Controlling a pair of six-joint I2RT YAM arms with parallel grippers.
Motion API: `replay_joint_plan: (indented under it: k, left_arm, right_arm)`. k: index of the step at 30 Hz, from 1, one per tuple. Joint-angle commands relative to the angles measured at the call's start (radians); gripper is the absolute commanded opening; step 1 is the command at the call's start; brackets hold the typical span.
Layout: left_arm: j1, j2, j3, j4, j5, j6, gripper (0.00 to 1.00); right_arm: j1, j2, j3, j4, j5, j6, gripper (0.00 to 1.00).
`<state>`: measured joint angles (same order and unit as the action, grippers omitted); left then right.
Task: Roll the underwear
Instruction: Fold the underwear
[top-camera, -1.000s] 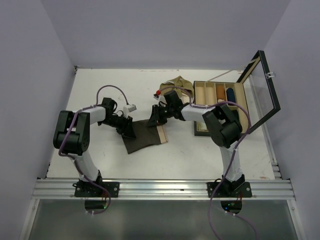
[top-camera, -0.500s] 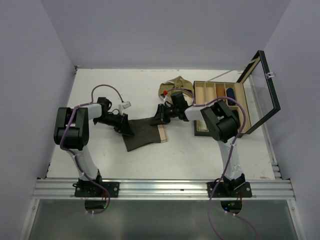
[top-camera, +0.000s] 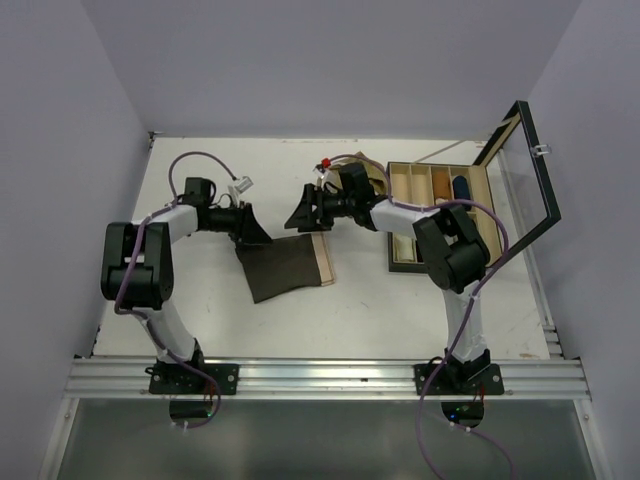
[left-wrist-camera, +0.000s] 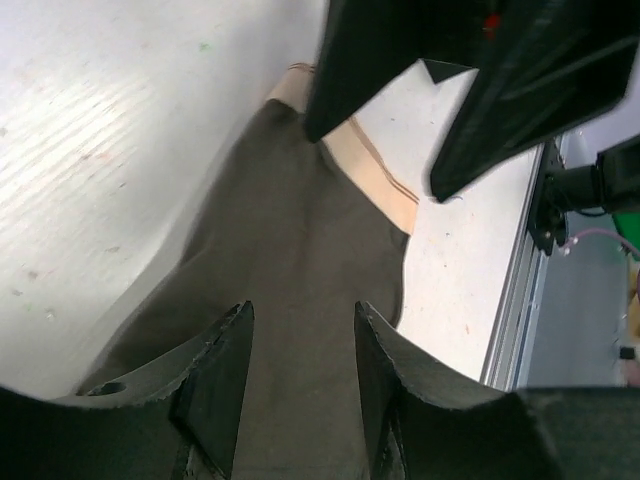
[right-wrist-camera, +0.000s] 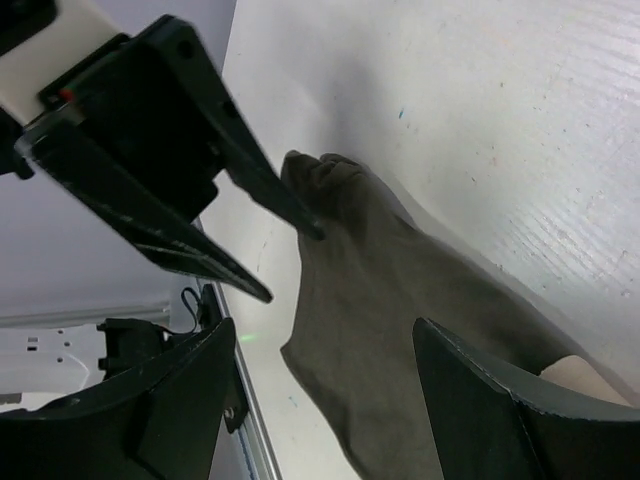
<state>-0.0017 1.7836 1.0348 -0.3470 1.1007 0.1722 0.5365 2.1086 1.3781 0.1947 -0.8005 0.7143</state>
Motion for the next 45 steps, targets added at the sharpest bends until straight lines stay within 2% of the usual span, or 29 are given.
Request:
replay_joint_plan:
  k: [1, 7, 10, 14, 21, 26, 29, 32, 39, 45]
  left_arm:
    - [0.043, 0.091, -0.027, 0.150, 0.008, -0.112, 0.50]
    - [0.144, 0.256, -0.039, 0.166, -0.036, -0.113, 0.53]
    - [0.164, 0.258, -0.038, 0.146, -0.036, -0.102, 0.57]
    - [0.164, 0.208, -0.029, 0.105, -0.016, -0.041, 0.57]
    - [0.164, 0.013, 0.025, -0.130, 0.037, 0.185, 0.57]
    - [0.141, -0.069, 0.018, -0.205, 0.060, 0.231, 0.57]
    - [0.112, -0.070, -0.013, -0.201, 0.064, 0.233, 0.56]
    - [0.086, -0.029, -0.045, -0.167, 0.062, 0.216, 0.55]
    - [0.111, 0.143, -0.070, -0.087, -0.016, 0.145, 0.51]
    - [0.144, 0.168, -0.050, -0.082, -0.070, 0.134, 0.51]
  right_arm:
    - [-0.001, 0.030, -0.004, -0.015, 0.018, -0.015, 0.76]
    - [-0.041, 0.152, -0.025, 0.005, 0.052, -0.039, 0.75]
    - [-0.044, 0.179, -0.017, -0.035, 0.066, -0.087, 0.74]
    - [-0.044, 0.163, 0.007, -0.057, 0.064, -0.095, 0.73]
    - [-0.035, -0.005, 0.122, -0.155, -0.020, -0.110, 0.73]
    - [0.022, -0.108, 0.096, -0.242, -0.045, -0.121, 0.73]
    - [0.045, -0.134, 0.000, -0.206, -0.054, -0.075, 0.73]
    - [0.051, -0.110, -0.117, -0.097, -0.078, -0.024, 0.73]
    - [0.048, 0.037, -0.160, -0.074, -0.072, -0.076, 0.73]
    - [0.049, 0.080, -0.205, 0.046, -0.063, 0.025, 0.71]
